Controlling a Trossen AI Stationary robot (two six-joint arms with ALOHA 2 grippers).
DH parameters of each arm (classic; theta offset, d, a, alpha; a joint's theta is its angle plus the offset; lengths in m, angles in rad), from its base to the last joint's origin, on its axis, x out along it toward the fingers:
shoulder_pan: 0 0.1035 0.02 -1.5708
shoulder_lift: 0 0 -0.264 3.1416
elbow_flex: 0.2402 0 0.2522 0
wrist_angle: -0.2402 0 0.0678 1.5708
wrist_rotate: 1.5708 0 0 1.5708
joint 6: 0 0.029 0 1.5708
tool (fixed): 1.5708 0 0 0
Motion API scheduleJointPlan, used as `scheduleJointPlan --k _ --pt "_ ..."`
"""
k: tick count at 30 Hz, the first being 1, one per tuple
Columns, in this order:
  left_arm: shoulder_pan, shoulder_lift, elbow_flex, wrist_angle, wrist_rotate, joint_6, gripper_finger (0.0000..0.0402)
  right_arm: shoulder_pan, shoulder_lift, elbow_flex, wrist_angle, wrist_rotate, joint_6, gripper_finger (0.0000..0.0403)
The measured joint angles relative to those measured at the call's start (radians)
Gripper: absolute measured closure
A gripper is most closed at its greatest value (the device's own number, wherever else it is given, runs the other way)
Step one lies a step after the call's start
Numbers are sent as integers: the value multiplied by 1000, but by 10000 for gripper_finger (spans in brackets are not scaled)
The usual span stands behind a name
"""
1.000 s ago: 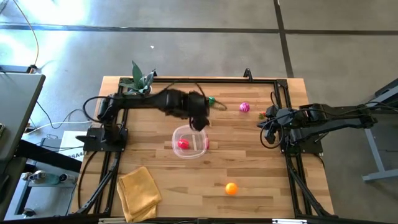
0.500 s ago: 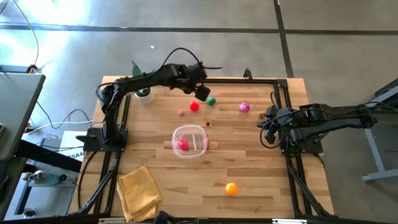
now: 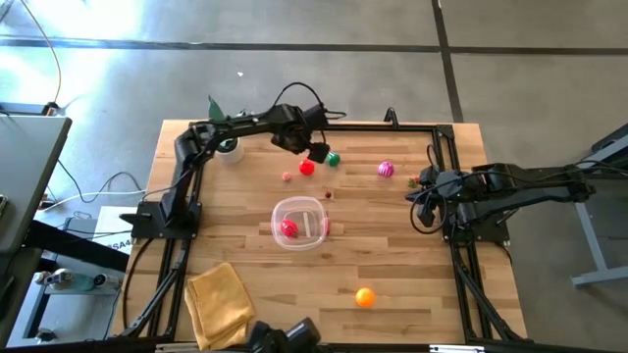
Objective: Pick and placing Produce into tupperware
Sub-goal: Put the orange tomato into the transparent container
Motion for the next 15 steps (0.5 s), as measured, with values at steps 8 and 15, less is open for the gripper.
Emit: scheduleJointPlan --k 8,15 --pt "-3 64 0 13 33 -18 110 0 0 0 0 -1 0 402" --pt "-3 77 -1 8 40 -50 110 0 0 0 0 0 0 402"
